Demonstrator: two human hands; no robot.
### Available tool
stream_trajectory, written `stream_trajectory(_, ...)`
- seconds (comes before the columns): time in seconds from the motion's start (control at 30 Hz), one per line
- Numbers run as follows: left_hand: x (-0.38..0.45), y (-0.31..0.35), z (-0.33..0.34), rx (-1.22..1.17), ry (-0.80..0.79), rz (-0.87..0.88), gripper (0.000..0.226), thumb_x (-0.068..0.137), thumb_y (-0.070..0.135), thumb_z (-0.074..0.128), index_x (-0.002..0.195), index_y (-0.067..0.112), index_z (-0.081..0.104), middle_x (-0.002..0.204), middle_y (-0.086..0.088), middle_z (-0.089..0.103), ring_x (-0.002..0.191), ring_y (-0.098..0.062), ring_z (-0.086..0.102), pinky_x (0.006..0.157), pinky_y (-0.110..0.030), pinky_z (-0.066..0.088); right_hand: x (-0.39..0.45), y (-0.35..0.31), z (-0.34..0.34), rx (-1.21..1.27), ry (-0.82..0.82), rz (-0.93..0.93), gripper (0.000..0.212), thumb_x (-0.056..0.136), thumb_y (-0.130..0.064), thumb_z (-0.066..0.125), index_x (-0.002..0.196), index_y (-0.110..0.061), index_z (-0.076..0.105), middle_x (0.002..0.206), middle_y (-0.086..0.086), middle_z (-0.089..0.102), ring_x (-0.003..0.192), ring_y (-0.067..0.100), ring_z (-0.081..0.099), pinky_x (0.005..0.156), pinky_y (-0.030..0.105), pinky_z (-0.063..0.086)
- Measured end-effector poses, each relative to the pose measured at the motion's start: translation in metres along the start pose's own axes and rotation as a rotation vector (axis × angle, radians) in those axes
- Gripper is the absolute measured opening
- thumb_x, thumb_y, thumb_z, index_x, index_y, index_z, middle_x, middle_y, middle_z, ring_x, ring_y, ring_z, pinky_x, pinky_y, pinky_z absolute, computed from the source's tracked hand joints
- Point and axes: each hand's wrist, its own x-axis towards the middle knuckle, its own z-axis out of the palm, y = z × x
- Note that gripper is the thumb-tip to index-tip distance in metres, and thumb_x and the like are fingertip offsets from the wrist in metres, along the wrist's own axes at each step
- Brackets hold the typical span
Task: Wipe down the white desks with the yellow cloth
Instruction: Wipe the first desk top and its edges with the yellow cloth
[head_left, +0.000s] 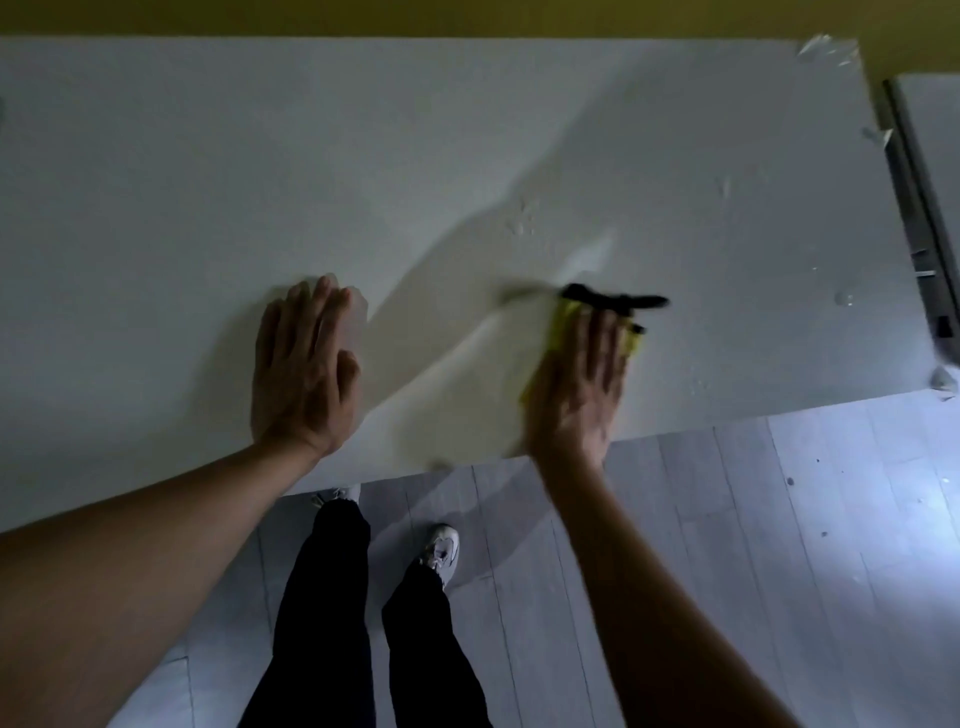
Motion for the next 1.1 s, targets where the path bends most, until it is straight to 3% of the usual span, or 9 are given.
stream_trajectory(0.13, 0.0, 0.0, -0.001, -0.003, 0.003, 0.012, 0.068, 0.095, 0.025, 0.038, 0.162, 0.012, 0.035, 0.171, -0.01, 0.028, 0.159, -0.033, 0.023, 0.128, -0.054, 0.018, -0.039, -0.079, 0.035, 0.033, -0.181, -0.494, 0.057, 0.107, -0.033, 0.03, 0.161, -0.02, 0.021, 0.169, 0.006, 0.009, 0.157, 0.02, -0.002, 0.127, 0.046, 0.008)
stream_trajectory(0.23, 0.0, -0.002, -0.001, -0.015, 0.02, 0.02, 0.068, 0.096, 0.025, 0.037, 0.163, 0.011, 0.033, 0.171, -0.012, 0.027, 0.159, -0.032, 0.021, 0.129, -0.054, 0.018, -0.033, -0.09, 0.04, 0.078, -0.22, -0.624, 0.054, 0.107, -0.038, 0.03, 0.159, -0.022, 0.028, 0.168, 0.004, 0.016, 0.157, 0.019, 0.004, 0.127, 0.046, 0.012)
stream_trajectory(0.3, 0.001, -0.002, -0.002, -0.008, 0.013, 0.013, 0.068, 0.097, 0.024, 0.037, 0.163, 0.01, 0.032, 0.171, -0.012, 0.025, 0.159, -0.033, 0.02, 0.129, -0.053, 0.017, -0.018, -0.074, 0.036, 0.064, -0.177, -0.586, 0.055, 0.107, -0.034, 0.032, 0.159, -0.02, 0.027, 0.167, 0.004, 0.013, 0.157, 0.019, 0.004, 0.127, 0.046, 0.011)
stream_trajectory(0.47, 0.002, 0.001, -0.001, -0.009, 0.009, 0.002, 0.066, 0.1, 0.029, 0.031, 0.163, 0.01, 0.031, 0.171, -0.013, 0.026, 0.159, -0.034, 0.022, 0.129, -0.054, 0.017, 0.052, 0.002, 0.002, -0.004, 0.017, -0.065, 0.06, 0.105, -0.035, 0.02, 0.162, -0.019, 0.013, 0.17, 0.005, 0.008, 0.157, 0.019, 0.001, 0.127, 0.041, 0.007)
stream_trajectory(0.6, 0.002, 0.0, 0.0, -0.005, -0.004, -0.003, 0.066, 0.101, 0.03, 0.028, 0.164, 0.01, 0.03, 0.172, -0.013, 0.024, 0.159, -0.033, 0.02, 0.129, -0.053, 0.016, 0.086, 0.018, -0.013, -0.012, 0.057, 0.105, 0.061, 0.106, -0.042, 0.018, 0.163, -0.021, 0.006, 0.17, 0.005, 0.001, 0.157, 0.021, -0.004, 0.127, 0.046, 0.004)
stream_trajectory(0.67, 0.002, 0.0, 0.0, 0.001, -0.005, 0.002, 0.066, 0.101, 0.028, 0.03, 0.163, 0.009, 0.03, 0.172, -0.013, 0.024, 0.16, -0.033, 0.02, 0.129, -0.053, 0.016, 0.079, -0.01, 0.0, -0.024, 0.086, 0.064, 0.06, 0.108, -0.037, 0.024, 0.162, -0.018, 0.008, 0.17, 0.008, 0.003, 0.157, 0.024, -0.003, 0.127, 0.047, 0.003)
stream_trajectory(0.77, 0.002, 0.0, 0.0, 0.001, 0.002, -0.03, 0.07, 0.099, 0.027, 0.034, 0.164, 0.005, 0.024, 0.173, -0.013, 0.019, 0.16, -0.031, 0.018, 0.129, -0.052, 0.016, 0.052, -0.076, 0.032, -0.003, -0.001, -0.268, 0.063, 0.107, -0.032, 0.037, 0.162, -0.018, 0.012, 0.169, 0.009, 0.006, 0.156, 0.023, -0.005, 0.128, 0.044, 0.001)
stream_trajectory(0.97, 0.0, 0.002, 0.003, 0.229, -0.06, -0.021, 0.079, 0.104, 0.035, 0.046, 0.165, -0.001, 0.011, 0.171, -0.024, 0.016, 0.16, -0.037, 0.014, 0.13, -0.052, 0.015, 0.035, -0.141, 0.06, 0.017, -0.193, -0.614, 0.059, 0.104, -0.034, 0.034, 0.161, -0.021, 0.022, 0.169, 0.005, 0.013, 0.157, 0.021, 0.004, 0.127, 0.044, 0.007)
stream_trajectory(1.1, 0.006, 0.002, -0.006, 0.067, -0.033, -0.109, 0.071, 0.098, 0.032, 0.037, 0.162, 0.001, 0.027, 0.169, -0.021, 0.025, 0.158, -0.037, 0.022, 0.13, -0.049, 0.012, 0.085, -0.099, 0.05, 0.058, -0.064, -0.483, 0.057, 0.102, -0.028, 0.045, 0.157, -0.017, 0.034, 0.164, 0.013, 0.027, 0.154, 0.028, 0.018, 0.127, 0.046, 0.011)
